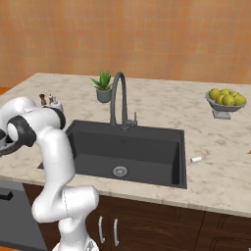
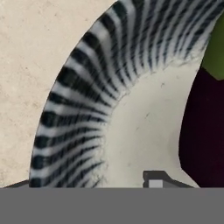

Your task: Pick the eggplant from the sink and place it in the bowl. Then pick the bowl and place it in the microwave. Then close the microwave door and press the start button.

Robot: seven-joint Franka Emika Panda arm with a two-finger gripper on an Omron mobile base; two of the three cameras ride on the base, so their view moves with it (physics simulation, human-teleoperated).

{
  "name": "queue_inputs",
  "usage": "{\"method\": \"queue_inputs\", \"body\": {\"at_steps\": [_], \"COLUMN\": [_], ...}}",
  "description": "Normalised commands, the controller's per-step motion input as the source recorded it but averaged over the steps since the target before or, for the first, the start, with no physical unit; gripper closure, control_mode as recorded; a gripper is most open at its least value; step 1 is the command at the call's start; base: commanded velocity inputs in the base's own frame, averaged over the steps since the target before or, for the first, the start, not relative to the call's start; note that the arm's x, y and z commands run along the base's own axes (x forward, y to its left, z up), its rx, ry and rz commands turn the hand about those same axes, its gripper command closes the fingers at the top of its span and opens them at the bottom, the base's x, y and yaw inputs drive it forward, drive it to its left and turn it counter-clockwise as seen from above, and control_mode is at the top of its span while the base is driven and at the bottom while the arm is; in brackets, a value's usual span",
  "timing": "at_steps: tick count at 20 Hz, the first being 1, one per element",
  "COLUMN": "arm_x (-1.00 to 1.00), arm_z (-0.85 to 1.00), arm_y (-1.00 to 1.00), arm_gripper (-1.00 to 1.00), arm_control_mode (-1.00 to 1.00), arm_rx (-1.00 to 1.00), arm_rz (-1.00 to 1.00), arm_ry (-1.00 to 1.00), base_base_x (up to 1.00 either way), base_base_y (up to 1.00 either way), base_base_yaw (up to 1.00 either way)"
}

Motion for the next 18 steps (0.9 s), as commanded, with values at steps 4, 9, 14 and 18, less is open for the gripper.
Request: {"method": "queue_inputs", "body": {"at_steps": [4,9,14,18], "arm_x": [0.0,0.0,-0.25,-0.22], "arm_z": [-0.03,0.08,0.85,1.0], "arm_y": [0.0,0.0,-0.08,-0.13], "arm_gripper": [1.0,1.0,1.0,1.0], "arm_control_mode": [-1.0,-1.0,-1.0,-1.0], "arm_rx": [0.0,0.0,0.0,-0.01], "arm_rz": [0.01,0.0,0.01,0.06], "arm_ry": [0.0,0.0,-0.03,0.0], "base_base_x": [0.0,0.0,0.0,0.0], "base_base_y": [0.0,0.0,0.0,0.0], "base_base_yaw": [0.0,0.0,0.0,0.0]}}
